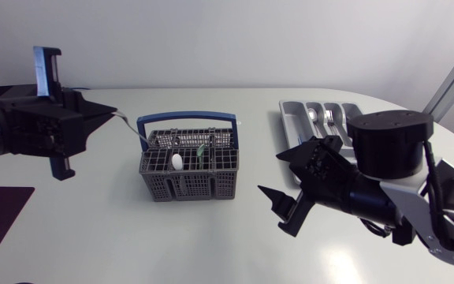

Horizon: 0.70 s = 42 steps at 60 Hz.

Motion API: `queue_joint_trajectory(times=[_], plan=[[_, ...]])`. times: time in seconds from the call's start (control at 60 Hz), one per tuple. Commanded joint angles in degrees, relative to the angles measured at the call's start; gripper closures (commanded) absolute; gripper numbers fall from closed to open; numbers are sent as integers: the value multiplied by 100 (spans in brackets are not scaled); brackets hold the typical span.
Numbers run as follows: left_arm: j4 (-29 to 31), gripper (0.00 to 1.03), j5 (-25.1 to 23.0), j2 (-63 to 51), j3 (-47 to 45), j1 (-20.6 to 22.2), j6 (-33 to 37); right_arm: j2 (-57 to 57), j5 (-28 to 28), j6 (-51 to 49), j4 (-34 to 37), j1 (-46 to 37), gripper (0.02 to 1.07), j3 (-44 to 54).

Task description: Unload the cutlery basket into the drawer organizer.

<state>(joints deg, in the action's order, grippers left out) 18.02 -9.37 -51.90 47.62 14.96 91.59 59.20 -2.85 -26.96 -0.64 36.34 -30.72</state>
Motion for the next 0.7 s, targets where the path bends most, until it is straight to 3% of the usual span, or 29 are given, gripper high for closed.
queue_joint_trajectory(times=[0.0, 0.15, 0.25, 0.467, 0.583, 0.683], plan=[[-159, 100, 286, -92, 415, 552, -1223, -207, 356, 156, -138, 357, 17, 154], [-18, 100, 1095, -584, 1039, 1510, -3147, -392, 1041, 165, -436, 778, 17, 154], [131, 100, 1341, -1068, 1338, 1870, -4246, -383, 1401, 165, -691, 989, 17, 163], [571, 100, 1402, -1938, 1971, 2292, -5854, -330, 1876, 86, -1087, 1253, 18, 172], [993, 100, 1130, -2272, 2375, 2380, -6426, -225, 1920, 24, -1228, 1253, 18, 145], [1213, 100, 937, -2509, 2674, 2415, -6751, -102, 1920, -64, -1377, 1271, 25, 136]])
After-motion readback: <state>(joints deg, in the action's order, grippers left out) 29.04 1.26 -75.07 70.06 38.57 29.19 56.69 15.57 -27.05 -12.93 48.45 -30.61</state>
